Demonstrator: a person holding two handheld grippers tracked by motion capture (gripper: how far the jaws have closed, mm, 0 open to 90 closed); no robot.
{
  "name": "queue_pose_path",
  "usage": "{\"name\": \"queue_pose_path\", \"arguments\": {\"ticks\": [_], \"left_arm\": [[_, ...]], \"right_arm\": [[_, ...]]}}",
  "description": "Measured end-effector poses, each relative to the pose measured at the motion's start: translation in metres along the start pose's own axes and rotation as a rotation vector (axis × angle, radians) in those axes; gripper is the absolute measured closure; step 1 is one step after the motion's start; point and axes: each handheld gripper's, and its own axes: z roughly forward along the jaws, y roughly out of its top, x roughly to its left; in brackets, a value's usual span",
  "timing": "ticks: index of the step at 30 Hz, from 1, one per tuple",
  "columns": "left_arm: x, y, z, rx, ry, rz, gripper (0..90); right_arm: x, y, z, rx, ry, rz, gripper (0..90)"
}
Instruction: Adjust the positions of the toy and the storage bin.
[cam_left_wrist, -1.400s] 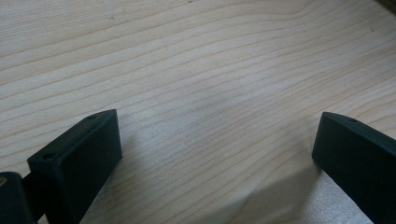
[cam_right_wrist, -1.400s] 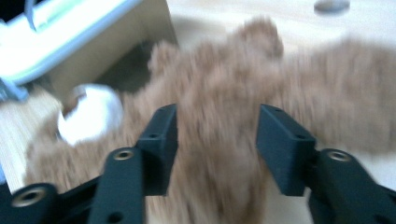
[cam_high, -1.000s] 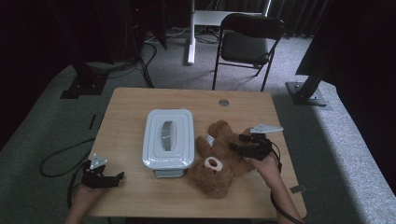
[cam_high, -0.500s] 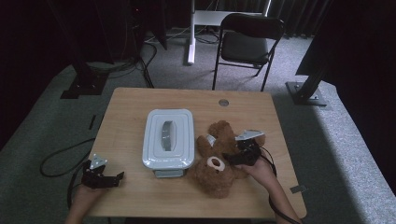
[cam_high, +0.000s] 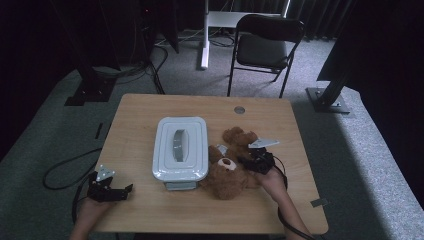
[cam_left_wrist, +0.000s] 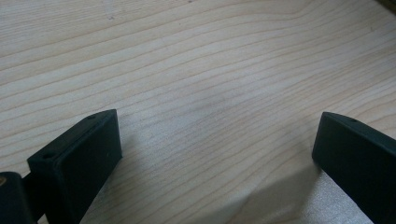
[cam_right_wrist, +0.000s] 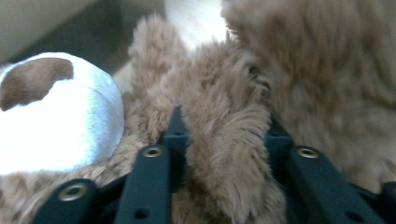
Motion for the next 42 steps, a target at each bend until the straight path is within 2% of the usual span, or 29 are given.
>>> {"name": "queue_pose_path", "arguments": {"ticks": [4,5,7,8,9,10,11,15,16,18,19,20,21,22,23,24,25,26,27,28,30,32,36,37,38,39,40,41,42], "left_arm": [[0.000,0.000,0.000,0.000,0.000,0.000,2.0],[0.000,0.000,0.000,0.000,-0.001,0.001,2.1],[0.000,0.000,0.000,0.000,-0.002,0.002,2.0],[0.000,0.000,0.000,0.000,-0.002,0.002,2.0],[0.000,0.000,0.000,0.000,-0.002,0.002,2.0],[0.000,0.000,0.000,0.000,-0.002,0.002,2.0],[0.000,0.000,0.000,0.000,-0.002,0.002,2.0],[0.000,0.000,0.000,0.000,-0.002,0.002,2.1],[0.000,0.000,0.000,0.000,-0.002,0.002,2.1],[0.000,0.000,0.000,0.000,-0.002,0.002,2.1],[0.000,0.000,0.000,0.000,-0.002,0.002,2.1],[0.000,0.000,0.000,0.000,-0.002,0.002,2.1],[0.000,0.000,0.000,0.000,-0.002,0.002,2.1],[0.000,0.000,0.000,0.000,-0.002,0.002,2.0],[0.000,0.000,0.000,0.000,-0.002,0.002,2.1],[0.000,0.000,0.000,0.000,-0.002,0.002,2.0],[0.000,0.000,0.000,0.000,-0.002,0.002,2.0],[0.000,0.000,0.000,0.000,-0.003,0.003,2.0],[0.000,0.000,0.000,0.000,-0.003,0.003,2.0],[0.000,0.000,0.000,0.000,-0.003,0.003,2.1],[0.000,0.000,0.000,0.000,-0.003,0.004,2.1],[0.000,0.000,0.000,0.000,-0.003,0.003,2.0],[0.000,0.000,0.000,0.000,-0.003,0.003,2.0],[0.000,0.000,0.000,0.000,-0.003,0.003,2.0],[0.000,0.000,0.000,0.000,-0.003,0.003,2.0],[0.000,0.000,0.000,0.000,-0.003,0.003,2.1],[0.000,0.000,0.000,0.000,-0.003,0.004,2.0],[0.000,0.000,0.000,0.000,-0.003,0.003,2.0],[0.000,0.000,0.000,0.000,-0.003,0.003,2.1]], "right_arm": [[-0.008,0.010,-0.009,-0.057,-0.067,0.055,73.6],[-0.016,0.014,-0.010,-0.077,-0.096,0.105,75.7],[-0.024,0.017,-0.011,-0.101,-0.139,0.144,75.8],[-0.024,0.017,-0.011,-0.101,-0.139,0.144,75.8],[-0.027,0.019,-0.012,-0.114,-0.148,0.168,76.1],[-0.032,0.023,-0.016,-0.152,-0.184,0.209,76.4],[-0.032,0.023,-0.016,-0.152,-0.184,0.209,76.4],[-0.037,0.028,-0.019,-0.220,-0.233,0.318,76.6],[-0.036,0.026,-0.015,-0.249,-0.264,0.363,76.6],[-0.035,0.024,-0.010,-0.258,-0.278,0.381,76.5],[-0.029,0.017,0.004,-0.237,-0.292,0.388,76.2],[-0.029,0.017,0.004,-0.237,-0.292,0.388,76.2],[-0.027,0.013,0.013,-0.218,-0.257,0.391,74.9],[-0.025,0.009,0.018,-0.225,-0.215,0.390,71.2],[-0.021,0.009,0.017,-0.234,-0.216,0.374,64.0],[-0.020,0.011,0.014,-0.234,-0.211,0.362,58.7],[-0.024,0.013,0.004,-0.238,-0.178,0.376,50.6],[-0.027,0.013,-0.002,-0.246,-0.158,0.386,46.9],[-0.027,0.013,-0.002,-0.246,-0.158,0.386,46.9],[-0.029,0.013,-0.009,-0.271,-0.143,0.383,44.7],[-0.032,0.014,-0.023,-0.275,-0.144,0.354,31.0],[-0.036,0.015,-0.036,-0.270,-0.192,0.316,26.9],[-0.056,0.012,-0.055,-0.259,-0.201,0.316,27.4],[-0.071,0.008,-0.060,-0.242,-0.207,0.347,27.5],[-0.071,0.008,-0.060,-0.242,-0.207,0.347,27.5],[-0.079,0.005,-0.063,-0.247,-0.202,0.365,27.5],[-0.093,-0.001,-0.066,-0.234,-0.232,0.385,27.3],[-0.093,-0.001,-0.066,-0.234,-0.232,0.385,27.3],[-0.099,-0.004,-0.068,-0.231,-0.239,0.397,25.4]]}}
